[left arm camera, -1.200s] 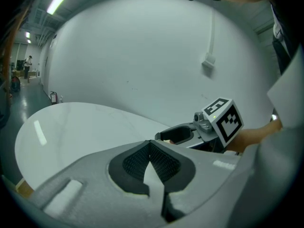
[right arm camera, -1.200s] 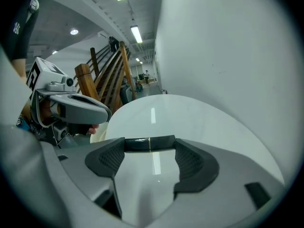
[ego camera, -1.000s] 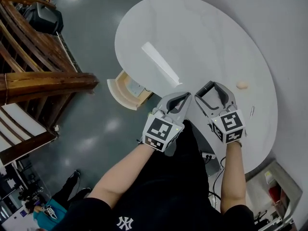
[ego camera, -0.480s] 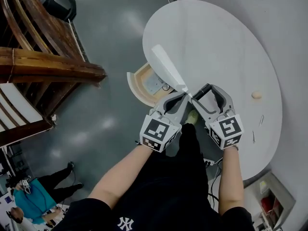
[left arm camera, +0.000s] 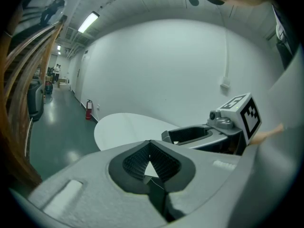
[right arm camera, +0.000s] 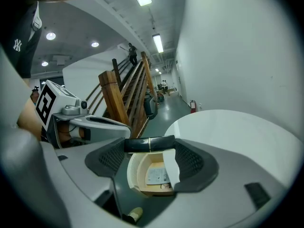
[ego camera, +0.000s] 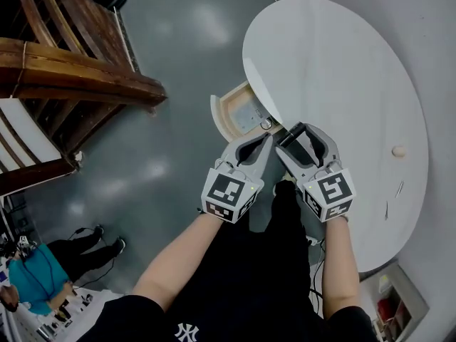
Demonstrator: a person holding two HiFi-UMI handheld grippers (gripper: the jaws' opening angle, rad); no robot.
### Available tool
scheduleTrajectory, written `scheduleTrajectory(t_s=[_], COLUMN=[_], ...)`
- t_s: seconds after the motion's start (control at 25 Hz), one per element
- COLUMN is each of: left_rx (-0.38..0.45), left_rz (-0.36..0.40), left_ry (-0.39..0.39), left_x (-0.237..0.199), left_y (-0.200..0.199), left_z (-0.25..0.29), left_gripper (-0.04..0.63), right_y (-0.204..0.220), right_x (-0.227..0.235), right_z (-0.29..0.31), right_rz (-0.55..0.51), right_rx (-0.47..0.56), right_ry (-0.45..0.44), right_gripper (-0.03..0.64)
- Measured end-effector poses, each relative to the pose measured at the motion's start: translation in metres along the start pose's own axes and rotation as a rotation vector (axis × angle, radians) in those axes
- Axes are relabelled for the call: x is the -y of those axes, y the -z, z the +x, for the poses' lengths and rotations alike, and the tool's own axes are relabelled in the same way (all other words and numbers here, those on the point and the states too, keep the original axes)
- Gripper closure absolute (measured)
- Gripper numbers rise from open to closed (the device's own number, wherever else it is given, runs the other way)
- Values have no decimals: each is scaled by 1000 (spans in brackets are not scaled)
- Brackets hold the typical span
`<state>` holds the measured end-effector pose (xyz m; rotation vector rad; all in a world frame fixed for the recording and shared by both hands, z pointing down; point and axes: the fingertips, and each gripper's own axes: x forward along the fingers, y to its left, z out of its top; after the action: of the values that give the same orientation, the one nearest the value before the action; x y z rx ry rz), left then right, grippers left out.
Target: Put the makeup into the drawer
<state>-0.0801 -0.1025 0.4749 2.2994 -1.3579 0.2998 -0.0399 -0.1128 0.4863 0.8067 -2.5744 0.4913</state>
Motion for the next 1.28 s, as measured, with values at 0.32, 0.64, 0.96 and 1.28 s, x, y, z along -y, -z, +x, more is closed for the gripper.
scheduleTrajectory(t_s=[0.32, 0.64, 0.96, 1.28], left_rx=[-8, -1, 11, 10], left_rz=[-29, -43, -47, -55], left_ry=[-61, -111, -113, -116], left_x=[-48, -100, -125, -143], left_y=[32, 64, 85, 105], left_z=[-17, -16, -1, 15], left_gripper=[588, 588, 588, 588], right_y=[27, 69, 106, 143], right_x=[-35, -39, -30, -10], right_z=[53, 107, 148, 183], right_rz=[53, 106, 142, 133], right_rx=[-14, -38, -65, -124], right_ry=[-57, -58, -42, 18], right_gripper=[275, 275, 275, 275])
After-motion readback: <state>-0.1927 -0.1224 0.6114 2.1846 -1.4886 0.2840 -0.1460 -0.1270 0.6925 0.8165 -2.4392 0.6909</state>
